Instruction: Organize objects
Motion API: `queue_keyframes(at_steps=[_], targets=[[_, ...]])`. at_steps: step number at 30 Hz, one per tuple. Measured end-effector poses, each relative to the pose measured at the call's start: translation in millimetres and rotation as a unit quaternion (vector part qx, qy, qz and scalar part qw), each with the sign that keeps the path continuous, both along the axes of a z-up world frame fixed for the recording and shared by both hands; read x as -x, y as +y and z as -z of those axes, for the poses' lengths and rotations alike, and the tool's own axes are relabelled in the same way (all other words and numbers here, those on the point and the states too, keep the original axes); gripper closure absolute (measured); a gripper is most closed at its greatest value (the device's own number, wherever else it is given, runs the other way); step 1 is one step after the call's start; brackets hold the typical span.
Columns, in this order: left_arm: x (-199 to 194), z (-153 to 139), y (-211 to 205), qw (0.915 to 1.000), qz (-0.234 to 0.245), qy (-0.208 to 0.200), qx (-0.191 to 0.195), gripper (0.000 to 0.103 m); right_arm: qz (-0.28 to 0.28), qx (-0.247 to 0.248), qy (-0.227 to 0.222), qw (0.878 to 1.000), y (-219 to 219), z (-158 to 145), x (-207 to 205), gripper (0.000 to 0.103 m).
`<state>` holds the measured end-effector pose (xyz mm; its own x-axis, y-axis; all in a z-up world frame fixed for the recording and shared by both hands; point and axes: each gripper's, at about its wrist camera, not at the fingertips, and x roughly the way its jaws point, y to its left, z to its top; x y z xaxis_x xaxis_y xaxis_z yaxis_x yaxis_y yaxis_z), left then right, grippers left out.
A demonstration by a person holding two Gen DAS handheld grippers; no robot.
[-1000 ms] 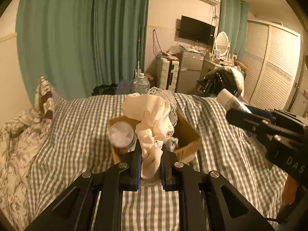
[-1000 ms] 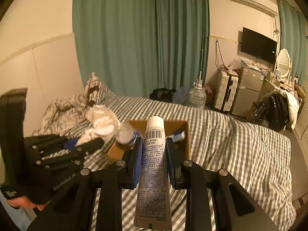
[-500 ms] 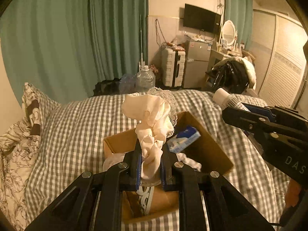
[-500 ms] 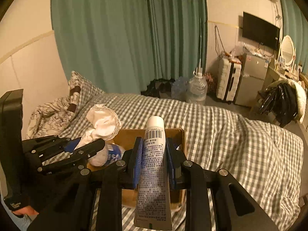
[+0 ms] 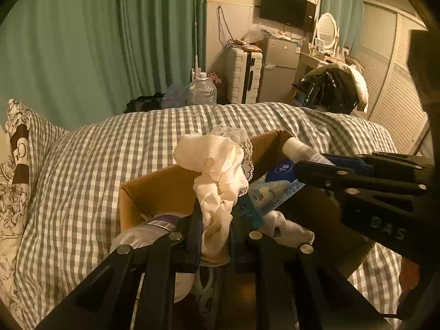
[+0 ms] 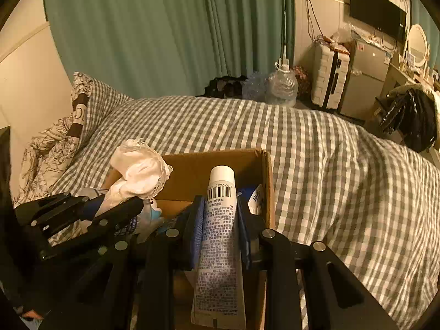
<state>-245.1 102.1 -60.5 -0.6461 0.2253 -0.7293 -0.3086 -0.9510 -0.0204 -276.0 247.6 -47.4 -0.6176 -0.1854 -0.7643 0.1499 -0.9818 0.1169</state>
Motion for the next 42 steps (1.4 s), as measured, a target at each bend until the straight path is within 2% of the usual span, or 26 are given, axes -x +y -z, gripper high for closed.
queue_keyframes(at_steps=[4,5,6,7,9,10,11,13,15,16,19,21,25,30,34,38,42], targets=[[-1,0,3,1.0,0.004,0.003,-0.002,0.088,-0.001,0.01,0.0,1.0,0,5,3,0.078],[-1,0,3,1.0,0.005,0.002,-0.003,0.085,0.001,0.009,0.002,1.0,-1,5,3,0.075],[-2,0,3,1.0,0.006,0.002,-0.002,0.084,0.003,0.009,0.006,1.0,-1,4,2,0.065],[-2,-1,2,1.0,0.005,0.002,-0.001,0.08,0.006,0.01,0.011,1.0,0,1,0,0.056],[-2,-3,4,1.0,0.006,0.004,0.001,0.072,0.011,0.013,0.019,1.0,3,-6,-2,0.053],[-4,-6,4,1.0,0.003,0.007,0.004,0.064,0.016,0.013,0.023,1.0,4,-12,-5,0.053],[-4,-10,4,0.9999,0.0,0.01,0.006,0.052,0.019,0.012,0.027,0.999,6,-17,-8,0.053],[-9,-22,2,0.9997,-0.013,0.021,0.003,0.042,0.027,0.009,0.038,0.999,9,-31,-15,0.052],[-14,-34,-2,0.9993,-0.021,0.03,-0.003,0.041,0.032,0.006,0.05,0.998,13,-44,-24,0.049],[-18,-44,-4,0.9991,-0.026,0.034,-0.006,0.038,0.036,0.002,0.058,0.998,15,-55,-32,0.044],[-35,-72,-12,0.9971,-0.042,0.062,-0.008,0.019,0.048,-0.003,0.085,0.995,20,-83,-55,0.032],[-49,-92,-16,0.9953,-0.049,0.083,-0.011,0.018,0.054,-0.002,0.105,0.993,23,-104,-72,0.026],[-82,-135,-25,0.9897,-0.065,0.127,-0.017,0.006,0.063,-0.001,0.156,0.986,25,-146,-115,0.009],[-126,-175,-34,0.9806,-0.079,0.178,-0.023,0.0,0.064,-0.005,0.207,0.976,23,-184,-164,0.0],[-164,-197,-40,0.9727,-0.089,0.213,-0.02,0.0,0.067,-0.015,0.243,0.967,25,-204,-204,0.0],[-200,-204,-45,0.9641,-0.096,0.247,-0.025,0.0,0.075,-0.022,0.272,0.959,35,-206,-247,0.0],[-231,-198,-51,0.9563,-0.113,0.268,-0.034,0.0,0.088,-0.03,0.283,0.955,43,-191,-283,0.0]])
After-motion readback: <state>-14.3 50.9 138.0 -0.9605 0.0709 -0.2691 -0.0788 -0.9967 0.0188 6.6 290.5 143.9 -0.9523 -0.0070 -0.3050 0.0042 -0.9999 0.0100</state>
